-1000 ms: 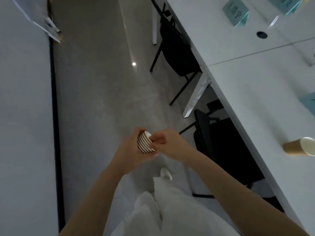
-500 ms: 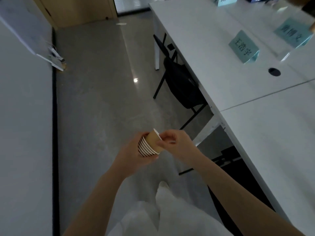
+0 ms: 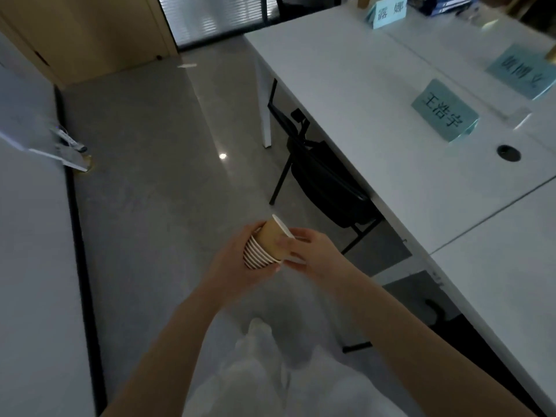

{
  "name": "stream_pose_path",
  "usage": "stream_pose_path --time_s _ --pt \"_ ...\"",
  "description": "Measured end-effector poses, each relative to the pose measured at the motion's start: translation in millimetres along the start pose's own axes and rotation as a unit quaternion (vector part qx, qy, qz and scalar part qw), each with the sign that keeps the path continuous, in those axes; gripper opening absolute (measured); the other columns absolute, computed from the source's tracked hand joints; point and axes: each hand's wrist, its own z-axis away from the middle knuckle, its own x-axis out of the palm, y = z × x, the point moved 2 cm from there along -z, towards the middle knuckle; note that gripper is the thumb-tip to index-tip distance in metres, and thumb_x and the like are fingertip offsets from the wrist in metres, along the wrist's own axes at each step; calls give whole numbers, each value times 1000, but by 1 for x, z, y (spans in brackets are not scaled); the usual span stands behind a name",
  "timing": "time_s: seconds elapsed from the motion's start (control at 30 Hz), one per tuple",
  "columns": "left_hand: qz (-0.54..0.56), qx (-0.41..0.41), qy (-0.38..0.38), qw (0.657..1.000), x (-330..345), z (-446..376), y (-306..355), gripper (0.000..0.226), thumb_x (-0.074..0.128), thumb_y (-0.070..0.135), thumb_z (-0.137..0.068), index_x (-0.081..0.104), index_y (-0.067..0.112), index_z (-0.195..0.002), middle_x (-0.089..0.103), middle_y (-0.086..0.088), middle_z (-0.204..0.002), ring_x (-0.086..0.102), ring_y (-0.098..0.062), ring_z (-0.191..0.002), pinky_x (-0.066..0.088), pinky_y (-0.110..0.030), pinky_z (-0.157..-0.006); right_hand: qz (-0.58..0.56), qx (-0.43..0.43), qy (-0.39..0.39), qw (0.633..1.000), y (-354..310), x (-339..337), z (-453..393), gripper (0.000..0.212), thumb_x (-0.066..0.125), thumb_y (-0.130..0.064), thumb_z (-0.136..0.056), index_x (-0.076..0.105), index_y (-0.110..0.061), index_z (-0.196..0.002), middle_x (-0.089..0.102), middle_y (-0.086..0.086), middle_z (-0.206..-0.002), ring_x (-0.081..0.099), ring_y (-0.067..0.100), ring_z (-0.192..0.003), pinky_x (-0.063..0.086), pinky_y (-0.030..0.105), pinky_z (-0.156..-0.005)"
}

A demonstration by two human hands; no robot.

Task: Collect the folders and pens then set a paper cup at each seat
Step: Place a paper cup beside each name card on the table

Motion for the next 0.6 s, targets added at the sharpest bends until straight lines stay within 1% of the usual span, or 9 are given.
stream_pose_path --time_s 0.07,0.17,0.23,0.33,0.37,0.4,0.43,0.5,0.6 --pt "7 3 -17 1000 -19 -27 -2 75 81 40 -68 47 34 -135 62 12 -123 61 -7 -109 54 -37 -91 -63 1 11 998 -19 12 -19 59 78 -22 -78 52 -8 -130 63 13 -122 66 25 -107 55 39 -92" --pt "-1 12 -43 999 -40 -74 -3 76 78 45 -65 48 33 -133 63 12 -120 63 -5 -106 55 -39 -89 -131 -16 27 991 -51 15 -46 65 80 -24 -74 50 -9 -130 62 16 -123 66 27 -107 57 42 -90" --pt "-12 21 -50 998 -45 -100 -2 77 77 50 -62 47 35 -132 64 14 -116 63 -4 -102 56 -40 -87 -144 -37 37 988 -72 6 -56 54 72 -22 -83 51 -9 -130 63 14 -121 65 25 -106 56 43 -91" --pt "-31 20 -62 997 -43 -140 -2 81 78 55 -59 42 45 -131 59 19 -110 61 -6 -100 55 -40 -88 -188 -95 78 974 -108 -25 -73 34 58 -12 -93 54 1 -124 56 14 -104 59 25 -95 53 40 -91" --pt "-32 18 -67 997 -42 -150 0 82 78 55 -60 40 48 -132 57 23 -110 60 -5 -102 54 -38 -90 -206 -112 99 967 -119 -39 -78 28 57 -11 -94 57 0 -120 57 14 -106 59 24 -99 52 42 -94" --pt "-30 17 -72 997 -39 -168 4 84 79 53 -61 38 49 -134 54 27 -110 58 -3 -104 52 -36 -92 -222 -126 120 960 -133 -56 -89 26 57 -10 -94 58 -4 -119 60 12 -112 60 24 -106 51 44 -97" --pt "-31 14 -75 997 -37 -179 7 85 80 50 -62 37 49 -135 53 29 -110 57 -1 -105 51 -34 -94 -223 -133 142 955 -142 -70 -97 29 58 -10 -93 56 -8 -122 60 11 -119 60 25 -112 51 45 -97" --pt "-38 20 -76 996 -32 -214 15 84 81 48 -63 38 49 -135 55 26 -111 57 -1 -105 51 -34 -95 -224 -142 178 947 -163 -102 -123 38 62 -12 -91 51 -11 -128 55 9 -128 57 27 -117 52 46 -96" --pt "-39 23 -70 997 -24 -262 30 83 77 54 -60 39 50 -134 57 23 -113 59 -4 -105 51 -39 -96 -181 -149 239 942 -190 -145 -165 31 65 -11 -89 52 -19 -116 53 3 -121 56 27 -118 52 48 -95"
